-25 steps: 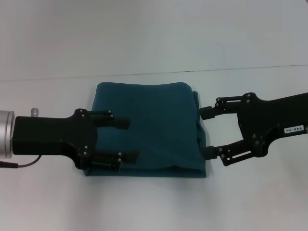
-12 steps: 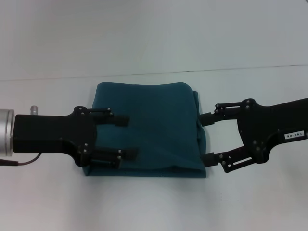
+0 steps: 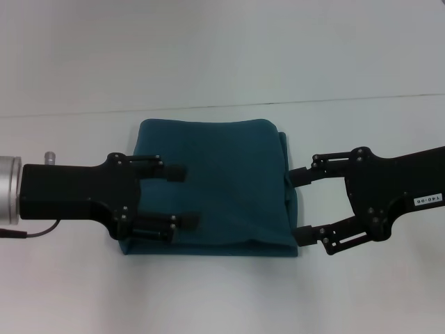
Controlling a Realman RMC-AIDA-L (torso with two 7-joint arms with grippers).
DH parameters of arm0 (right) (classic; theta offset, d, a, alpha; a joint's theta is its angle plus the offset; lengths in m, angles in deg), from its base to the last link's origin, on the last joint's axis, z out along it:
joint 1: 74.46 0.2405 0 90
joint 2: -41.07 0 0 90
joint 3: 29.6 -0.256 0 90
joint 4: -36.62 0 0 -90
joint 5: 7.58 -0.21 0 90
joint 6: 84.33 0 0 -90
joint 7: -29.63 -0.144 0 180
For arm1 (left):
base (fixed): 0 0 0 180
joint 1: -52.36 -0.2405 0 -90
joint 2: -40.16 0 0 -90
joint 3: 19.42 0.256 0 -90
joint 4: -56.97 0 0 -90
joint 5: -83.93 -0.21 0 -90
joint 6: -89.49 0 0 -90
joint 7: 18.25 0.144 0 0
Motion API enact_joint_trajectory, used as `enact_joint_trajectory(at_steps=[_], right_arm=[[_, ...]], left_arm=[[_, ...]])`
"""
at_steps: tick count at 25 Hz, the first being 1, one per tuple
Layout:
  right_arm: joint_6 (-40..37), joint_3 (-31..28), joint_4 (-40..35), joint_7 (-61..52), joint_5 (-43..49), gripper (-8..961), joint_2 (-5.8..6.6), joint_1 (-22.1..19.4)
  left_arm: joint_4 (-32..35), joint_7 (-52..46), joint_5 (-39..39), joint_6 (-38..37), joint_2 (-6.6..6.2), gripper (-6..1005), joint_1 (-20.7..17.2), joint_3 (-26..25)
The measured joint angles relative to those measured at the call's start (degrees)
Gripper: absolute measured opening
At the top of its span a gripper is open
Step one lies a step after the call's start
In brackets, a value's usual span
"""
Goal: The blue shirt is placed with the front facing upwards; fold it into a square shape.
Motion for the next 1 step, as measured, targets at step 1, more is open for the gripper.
enact_joint_trajectory(at_steps=[1], right_arm=[[0.0, 0.0, 0.0, 0.0, 0.0, 925, 0.0, 0.0]], left_arm=[[0.0, 0.1, -0.1, 0.0, 0.0, 838, 0.0, 0.0]])
